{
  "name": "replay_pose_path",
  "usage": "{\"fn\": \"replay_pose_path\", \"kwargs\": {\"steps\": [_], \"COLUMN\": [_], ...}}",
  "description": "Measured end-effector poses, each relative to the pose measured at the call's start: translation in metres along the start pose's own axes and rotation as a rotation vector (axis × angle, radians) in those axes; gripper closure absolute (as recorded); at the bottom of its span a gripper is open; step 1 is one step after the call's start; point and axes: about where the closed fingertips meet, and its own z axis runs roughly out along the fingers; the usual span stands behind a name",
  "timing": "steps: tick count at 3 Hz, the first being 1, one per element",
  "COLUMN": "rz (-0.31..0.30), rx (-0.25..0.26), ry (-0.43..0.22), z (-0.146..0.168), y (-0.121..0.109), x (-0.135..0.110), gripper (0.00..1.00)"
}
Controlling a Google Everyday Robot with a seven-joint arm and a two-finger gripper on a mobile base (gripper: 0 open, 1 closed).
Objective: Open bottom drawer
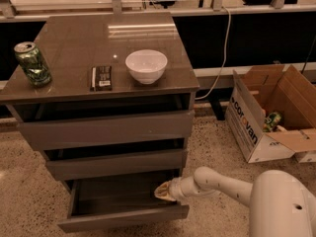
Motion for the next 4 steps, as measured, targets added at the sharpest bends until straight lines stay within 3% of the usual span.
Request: {"fn": "replay_pose_path", "kwargs": {"steps": [1,2,3,4], "rz": [-0.001,-0.033,-0.055,-0.078], "rx": [0.003,0.048,0.072,0.057], "ry": [-0.019,-0.093,-0.123,-0.128], "z": [0.006,0.027,0.037,0.058], "y": [0.0,-0.011,-0.016,-0.018], "x": [-0.001,-0.007,-0.012,-0.012], "gripper": [1.0,1.0,1.0,1.0]}}
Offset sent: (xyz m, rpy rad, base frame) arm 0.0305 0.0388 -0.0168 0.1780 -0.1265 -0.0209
